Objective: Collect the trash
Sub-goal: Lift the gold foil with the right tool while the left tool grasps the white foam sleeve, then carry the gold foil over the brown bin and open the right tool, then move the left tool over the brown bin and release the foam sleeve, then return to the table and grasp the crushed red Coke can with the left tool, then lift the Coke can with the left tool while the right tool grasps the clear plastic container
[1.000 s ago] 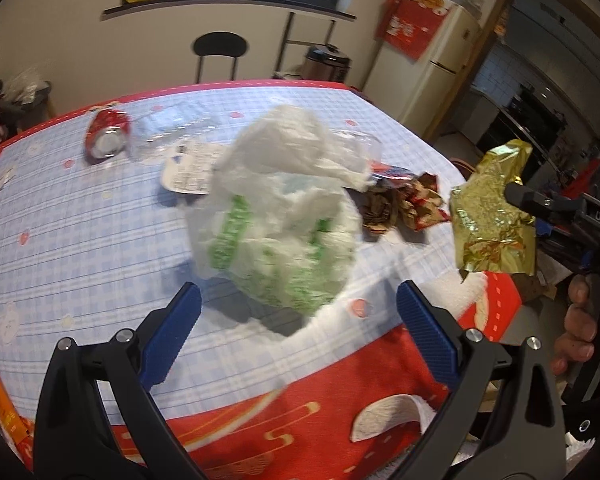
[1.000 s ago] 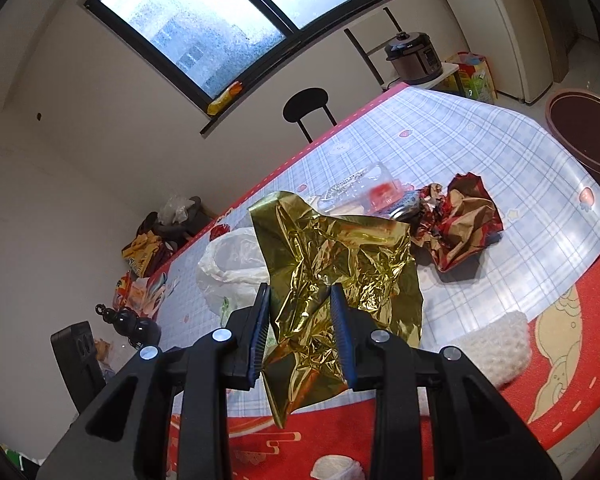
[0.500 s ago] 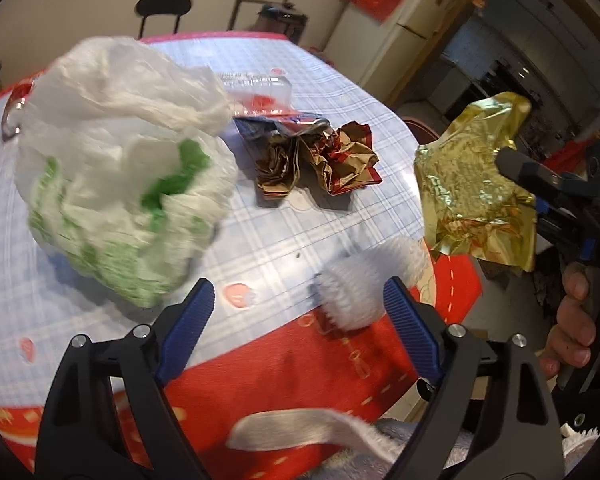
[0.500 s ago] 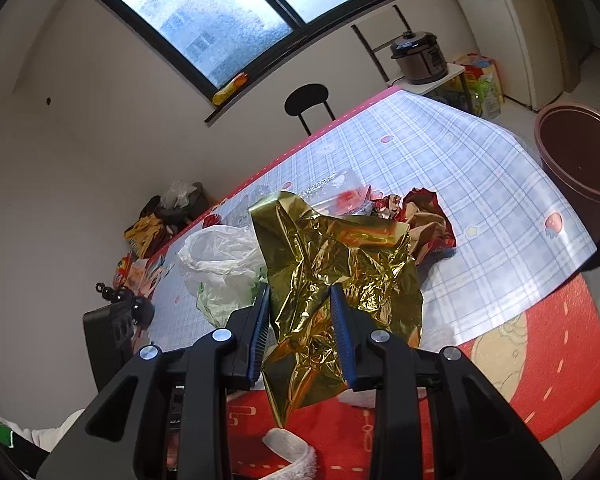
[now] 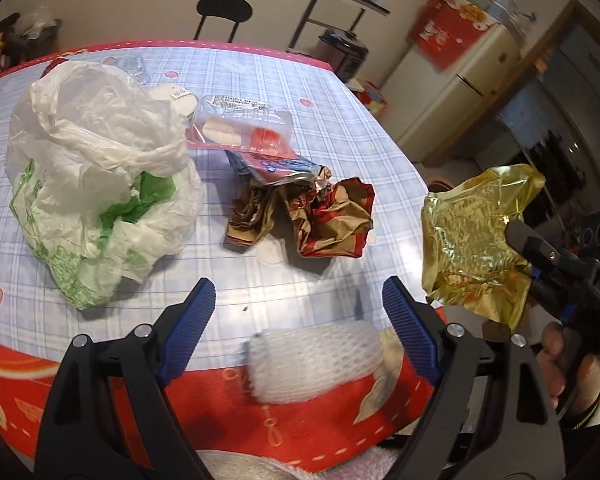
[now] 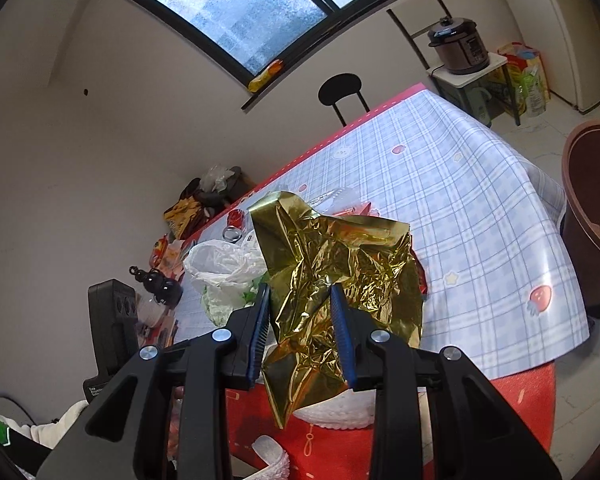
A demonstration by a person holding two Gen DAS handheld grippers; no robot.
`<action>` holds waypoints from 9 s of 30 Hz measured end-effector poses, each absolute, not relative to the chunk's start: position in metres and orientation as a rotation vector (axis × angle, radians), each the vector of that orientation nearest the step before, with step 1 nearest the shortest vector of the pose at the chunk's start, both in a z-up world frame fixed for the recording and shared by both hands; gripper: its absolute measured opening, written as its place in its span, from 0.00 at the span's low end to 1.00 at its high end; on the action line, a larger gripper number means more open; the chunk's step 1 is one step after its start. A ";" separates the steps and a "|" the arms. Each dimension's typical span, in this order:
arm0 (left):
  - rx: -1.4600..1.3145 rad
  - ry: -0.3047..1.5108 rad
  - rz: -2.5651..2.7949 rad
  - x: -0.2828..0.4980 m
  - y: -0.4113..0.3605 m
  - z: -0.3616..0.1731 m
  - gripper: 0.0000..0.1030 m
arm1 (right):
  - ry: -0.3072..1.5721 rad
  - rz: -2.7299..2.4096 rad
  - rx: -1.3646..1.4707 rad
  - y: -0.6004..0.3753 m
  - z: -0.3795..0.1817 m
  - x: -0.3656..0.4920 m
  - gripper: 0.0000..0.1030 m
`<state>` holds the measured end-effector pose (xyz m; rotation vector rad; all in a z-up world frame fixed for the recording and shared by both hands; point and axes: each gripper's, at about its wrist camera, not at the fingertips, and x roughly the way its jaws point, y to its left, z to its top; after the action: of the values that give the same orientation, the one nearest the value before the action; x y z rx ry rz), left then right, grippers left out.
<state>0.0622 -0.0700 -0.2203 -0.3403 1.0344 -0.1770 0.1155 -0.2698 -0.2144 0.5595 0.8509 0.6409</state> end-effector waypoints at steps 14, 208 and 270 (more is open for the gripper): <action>-0.697 1.230 0.023 0.022 -0.057 -0.306 0.82 | 0.953 0.813 0.490 -0.264 -0.230 0.141 0.30; -0.689 0.766 -0.050 0.270 0.437 -0.277 0.11 | 1.257 0.495 -0.126 0.171 -0.270 0.441 0.95; -0.406 0.931 -0.052 0.276 0.361 -0.288 0.09 | 1.307 0.744 0.474 0.211 -0.261 0.485 0.76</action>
<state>0.2763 0.3607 -0.2882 -0.4057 0.9313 -0.0517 0.4852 0.2108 -0.2613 0.4736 1.3073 0.7436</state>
